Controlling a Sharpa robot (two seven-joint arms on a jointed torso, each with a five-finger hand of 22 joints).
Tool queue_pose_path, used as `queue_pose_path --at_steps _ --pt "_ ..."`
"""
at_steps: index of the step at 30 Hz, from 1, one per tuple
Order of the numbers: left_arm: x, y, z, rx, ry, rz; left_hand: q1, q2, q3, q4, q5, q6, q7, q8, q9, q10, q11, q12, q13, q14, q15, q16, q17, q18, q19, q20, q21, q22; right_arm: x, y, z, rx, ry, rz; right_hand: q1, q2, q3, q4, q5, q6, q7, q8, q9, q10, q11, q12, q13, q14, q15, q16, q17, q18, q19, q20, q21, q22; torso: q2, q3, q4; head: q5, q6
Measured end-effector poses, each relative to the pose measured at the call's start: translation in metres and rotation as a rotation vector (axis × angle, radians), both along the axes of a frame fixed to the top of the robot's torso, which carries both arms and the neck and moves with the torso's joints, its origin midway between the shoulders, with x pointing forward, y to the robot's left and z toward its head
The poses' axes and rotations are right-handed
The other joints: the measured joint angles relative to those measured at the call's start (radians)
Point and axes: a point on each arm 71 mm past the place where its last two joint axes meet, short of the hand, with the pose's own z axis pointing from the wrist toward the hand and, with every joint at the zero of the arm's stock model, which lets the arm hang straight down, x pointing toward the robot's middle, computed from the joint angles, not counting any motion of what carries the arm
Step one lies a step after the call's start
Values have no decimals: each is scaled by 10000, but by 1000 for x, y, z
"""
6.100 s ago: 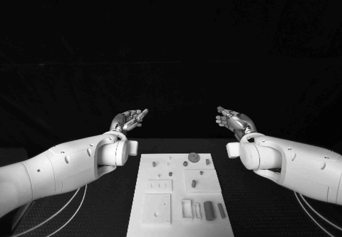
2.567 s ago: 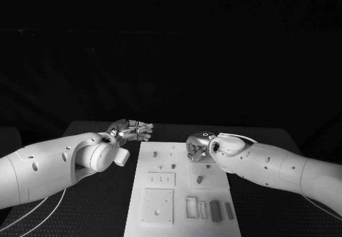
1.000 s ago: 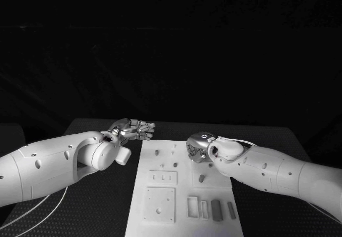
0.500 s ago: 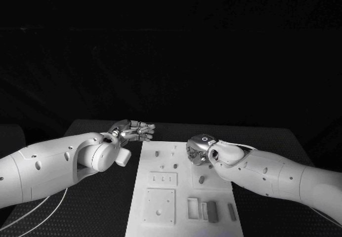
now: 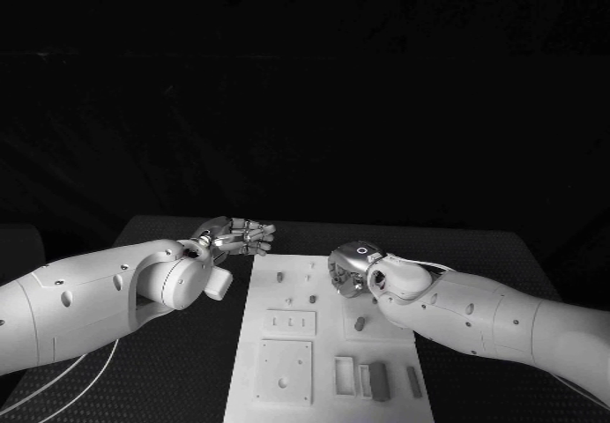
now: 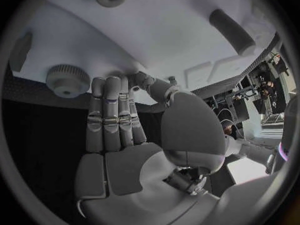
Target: Assemble the parts on the task board
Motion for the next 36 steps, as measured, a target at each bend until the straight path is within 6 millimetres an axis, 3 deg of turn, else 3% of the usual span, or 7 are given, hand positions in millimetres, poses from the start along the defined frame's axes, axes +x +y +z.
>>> queue_pose_path --at_steps 20,21,36 --pt "1 -2 0 7 -8 -13 0 0 0 0 0 0 0 0 2 0 0 0 -8 27 27 0 7 -1 0 0 -40 -2 6 28 18 211 -1160 -370 37 -150 232 121 41 70 12 5 0 159 -21 1 57 10 -59 122 96 88 89 -55 224 0 16 -11 24 29 118" --pt "1 -2 0 8 -9 -16 0 0 0 0 0 0 0 0 2 0 0 0 -8 28 28 0 7 0 0 0 -39 -2 6 30 19 206 -1210 -383 38 -151 271 107 52 70 11 5 -5 218 -72 20 80 -2 -113 124 98 249 90 -57 243 3 17 -14 26 29 129" --pt "2 -7 0 2 -17 -93 0 0 0 0 39 0 0 0 -7 0 0 0 -7 28 28 0 17 -1 0 0 -39 -4 10 44 21 -16 -1650 -361 9 -204 315 150 52 70 -1 5 -6 218 -72 -23 87 -3 -115 161 121 254 90 -56 264 5 39 -22 57 35 252"
